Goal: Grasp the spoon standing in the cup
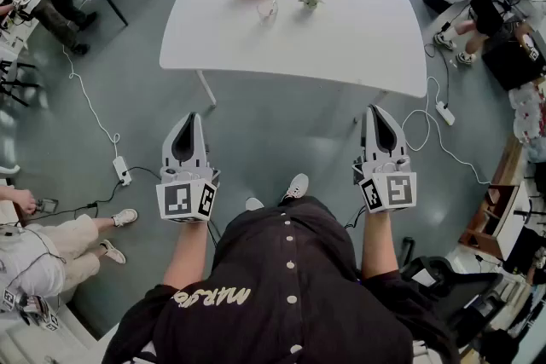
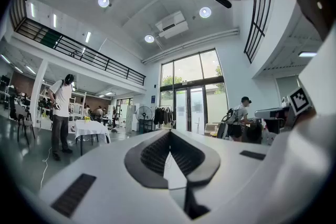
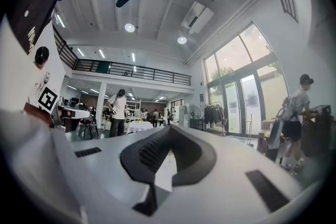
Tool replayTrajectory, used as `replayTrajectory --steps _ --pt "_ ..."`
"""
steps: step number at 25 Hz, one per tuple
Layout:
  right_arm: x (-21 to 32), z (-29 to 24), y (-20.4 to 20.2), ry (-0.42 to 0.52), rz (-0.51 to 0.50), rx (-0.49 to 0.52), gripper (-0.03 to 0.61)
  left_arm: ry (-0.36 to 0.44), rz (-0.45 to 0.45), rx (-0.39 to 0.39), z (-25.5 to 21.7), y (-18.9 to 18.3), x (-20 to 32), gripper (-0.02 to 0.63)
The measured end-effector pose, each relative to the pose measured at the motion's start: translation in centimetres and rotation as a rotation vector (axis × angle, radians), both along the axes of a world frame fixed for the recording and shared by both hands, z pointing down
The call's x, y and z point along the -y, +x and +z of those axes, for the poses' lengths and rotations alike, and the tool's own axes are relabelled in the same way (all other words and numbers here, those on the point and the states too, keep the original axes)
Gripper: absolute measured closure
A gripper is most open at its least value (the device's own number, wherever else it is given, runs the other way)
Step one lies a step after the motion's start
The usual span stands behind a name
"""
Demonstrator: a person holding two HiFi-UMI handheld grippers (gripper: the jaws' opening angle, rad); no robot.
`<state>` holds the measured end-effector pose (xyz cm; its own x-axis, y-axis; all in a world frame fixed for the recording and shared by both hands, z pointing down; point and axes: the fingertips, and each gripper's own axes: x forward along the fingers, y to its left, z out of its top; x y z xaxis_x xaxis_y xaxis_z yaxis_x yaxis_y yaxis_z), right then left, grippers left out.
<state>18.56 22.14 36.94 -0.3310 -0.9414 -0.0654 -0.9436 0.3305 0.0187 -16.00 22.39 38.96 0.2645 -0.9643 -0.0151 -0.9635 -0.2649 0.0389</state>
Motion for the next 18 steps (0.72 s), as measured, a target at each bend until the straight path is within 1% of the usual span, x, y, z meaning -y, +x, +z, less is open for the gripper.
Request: replayTrajectory --steps 5,10,18 --pt "0.1 0.1 0.1 -0.004 0.003 0.008 0.581 -0.001 0.003 0.004 0.0 0.2 0.1 0.606" --pt "0.4 0.2 -0.1 -0.008 -0.013 0.053 0.58 -0.006 0.001 0.003 0.1 0.2 0.6 0.606" --pt "1.0 0.4 -0.2 -0.003 -0.022 0.054 0.577 -0.011 0.002 0.002 0.2 0.5 1.2 0.606"
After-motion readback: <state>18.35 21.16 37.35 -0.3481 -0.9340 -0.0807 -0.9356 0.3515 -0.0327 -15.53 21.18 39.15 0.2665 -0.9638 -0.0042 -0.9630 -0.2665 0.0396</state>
